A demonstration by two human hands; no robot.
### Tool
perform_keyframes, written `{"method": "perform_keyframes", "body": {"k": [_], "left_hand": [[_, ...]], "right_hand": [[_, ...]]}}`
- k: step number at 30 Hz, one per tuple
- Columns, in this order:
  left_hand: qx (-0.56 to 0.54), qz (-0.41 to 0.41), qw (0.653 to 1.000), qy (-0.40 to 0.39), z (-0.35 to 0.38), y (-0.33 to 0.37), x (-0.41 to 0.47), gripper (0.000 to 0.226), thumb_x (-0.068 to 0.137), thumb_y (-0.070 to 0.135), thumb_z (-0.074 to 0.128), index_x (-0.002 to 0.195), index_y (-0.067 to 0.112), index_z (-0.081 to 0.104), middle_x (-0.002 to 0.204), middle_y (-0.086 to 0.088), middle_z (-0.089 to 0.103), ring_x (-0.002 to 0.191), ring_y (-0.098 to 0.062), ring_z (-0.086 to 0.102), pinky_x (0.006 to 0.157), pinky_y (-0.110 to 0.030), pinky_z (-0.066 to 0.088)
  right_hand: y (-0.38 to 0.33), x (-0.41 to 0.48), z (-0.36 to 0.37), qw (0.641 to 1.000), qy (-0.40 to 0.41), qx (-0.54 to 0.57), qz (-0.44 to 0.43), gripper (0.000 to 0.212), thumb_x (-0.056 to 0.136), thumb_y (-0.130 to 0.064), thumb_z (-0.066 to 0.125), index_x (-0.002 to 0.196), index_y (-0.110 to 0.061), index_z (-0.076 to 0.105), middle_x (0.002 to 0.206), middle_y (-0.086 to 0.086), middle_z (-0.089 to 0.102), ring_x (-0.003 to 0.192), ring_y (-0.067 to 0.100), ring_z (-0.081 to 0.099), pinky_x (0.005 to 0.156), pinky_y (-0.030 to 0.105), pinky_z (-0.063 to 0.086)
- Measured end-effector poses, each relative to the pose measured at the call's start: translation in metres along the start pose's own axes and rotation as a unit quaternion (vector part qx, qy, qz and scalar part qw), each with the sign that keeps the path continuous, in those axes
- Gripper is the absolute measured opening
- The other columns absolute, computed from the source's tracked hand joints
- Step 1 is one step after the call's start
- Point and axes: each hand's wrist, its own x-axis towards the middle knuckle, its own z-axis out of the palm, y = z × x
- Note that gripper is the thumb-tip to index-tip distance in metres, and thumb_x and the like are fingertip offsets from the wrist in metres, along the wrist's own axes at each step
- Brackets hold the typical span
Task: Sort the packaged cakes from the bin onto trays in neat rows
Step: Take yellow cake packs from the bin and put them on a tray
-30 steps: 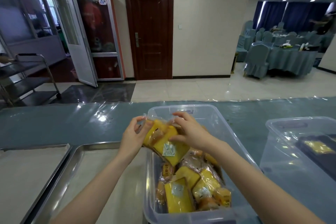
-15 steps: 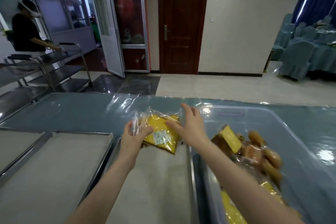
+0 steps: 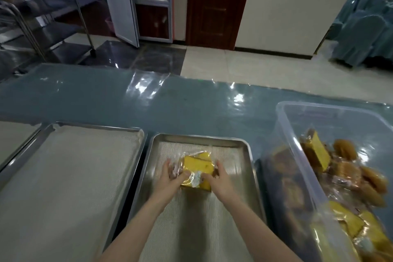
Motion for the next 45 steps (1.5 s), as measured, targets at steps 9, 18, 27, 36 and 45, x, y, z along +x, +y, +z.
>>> {"method": "perform_keyframes", "body": {"k": [9,18,27,36,45], "left_hand": [[0.246,0.004,0.968,0.042,-0.011,-0.033,-0.003,0.128,0.061,0.061,0.080,0.154,0.026,0.001,0.162,-0.005,0.002,0.149,-0.024,-0.001,0.119,-0.047,0.012],[0.155,0.219,0.958,0.101,0.041,0.082,-0.044,0.020,0.088,0.026,0.066,0.108,0.023,0.063,0.098,0.011,0.067,0.094,-0.002,0.063,0.083,-0.025,0.051],[0.153,0.366,0.918,0.010,0.180,0.161,-0.104,0.009,0.086,0.012,0.067,0.091,0.019,0.069,0.072,0.009,0.065,0.068,-0.005,0.060,0.071,-0.020,0.050],[0.194,0.344,0.914,-0.093,0.302,0.165,-0.131,0.013,0.085,0.017,0.065,0.090,0.029,0.068,0.078,0.008,0.066,0.073,-0.008,0.062,0.073,-0.027,0.053],[0.301,0.246,0.916,-0.098,0.334,0.149,-0.118,0.025,0.081,0.022,0.070,0.103,0.031,0.063,0.090,0.013,0.067,0.087,-0.006,0.063,0.084,-0.031,0.055]], "right_hand": [[0.025,0.004,-0.002,0.969,-0.038,-0.234,0.062,0.087,0.091,-0.045,0.058,0.154,-0.020,0.004,0.152,0.006,0.037,0.134,0.028,0.042,0.107,0.044,0.041],[-0.077,-0.046,-0.079,0.968,0.054,-0.204,-0.134,0.041,0.092,-0.029,0.061,0.130,-0.015,0.057,0.130,0.002,0.061,0.119,0.019,0.057,0.099,0.028,0.042],[-0.064,-0.125,-0.265,0.931,0.112,-0.290,-0.188,0.023,0.091,-0.023,0.063,0.112,-0.018,0.068,0.105,-0.001,0.070,0.097,0.013,0.063,0.079,0.017,0.041],[0.058,-0.110,-0.319,0.843,-0.104,-0.509,-0.142,0.085,0.072,-0.049,0.077,0.144,-0.023,0.041,0.146,0.004,0.045,0.134,0.024,0.040,0.111,0.039,0.034],[0.075,-0.100,-0.333,0.796,-0.132,-0.580,-0.114,0.092,0.061,-0.069,0.073,0.135,-0.019,0.052,0.143,0.008,0.044,0.138,0.036,0.020,0.114,0.050,0.020]]}}
